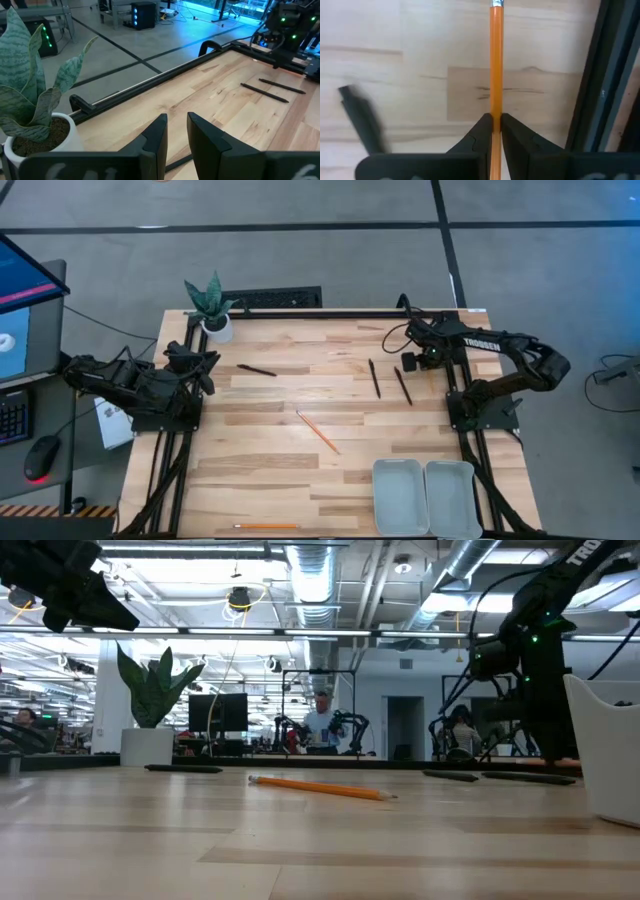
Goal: Sort pens & pencils
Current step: Put the top right orange pencil into the bottom right gray bin
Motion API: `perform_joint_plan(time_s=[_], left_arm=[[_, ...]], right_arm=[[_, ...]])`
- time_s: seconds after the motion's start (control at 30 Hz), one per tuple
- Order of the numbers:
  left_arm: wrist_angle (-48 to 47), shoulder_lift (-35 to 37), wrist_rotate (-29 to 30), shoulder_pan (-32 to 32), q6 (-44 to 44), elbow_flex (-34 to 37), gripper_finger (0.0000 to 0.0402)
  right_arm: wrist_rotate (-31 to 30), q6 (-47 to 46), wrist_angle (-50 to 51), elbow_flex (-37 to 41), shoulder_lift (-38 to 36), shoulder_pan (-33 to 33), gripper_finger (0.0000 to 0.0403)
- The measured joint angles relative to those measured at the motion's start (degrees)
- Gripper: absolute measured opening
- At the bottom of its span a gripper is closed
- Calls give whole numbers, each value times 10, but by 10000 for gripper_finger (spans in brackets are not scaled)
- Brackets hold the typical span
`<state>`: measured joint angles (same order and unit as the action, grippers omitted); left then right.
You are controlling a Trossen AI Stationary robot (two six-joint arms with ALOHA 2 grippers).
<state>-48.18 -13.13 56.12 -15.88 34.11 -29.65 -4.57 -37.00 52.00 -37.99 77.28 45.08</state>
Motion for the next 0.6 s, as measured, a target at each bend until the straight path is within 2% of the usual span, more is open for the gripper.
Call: perform_joint_plan(time_s=[0.33, 0.6], left_arm=[[0, 0, 0, 0, 0, 0, 64], [0, 0, -5, 0, 0, 0, 64]], right_arm=[[0, -10, 73, -60, 0, -40, 58], [1, -48, 177, -142, -1, -104, 58]])
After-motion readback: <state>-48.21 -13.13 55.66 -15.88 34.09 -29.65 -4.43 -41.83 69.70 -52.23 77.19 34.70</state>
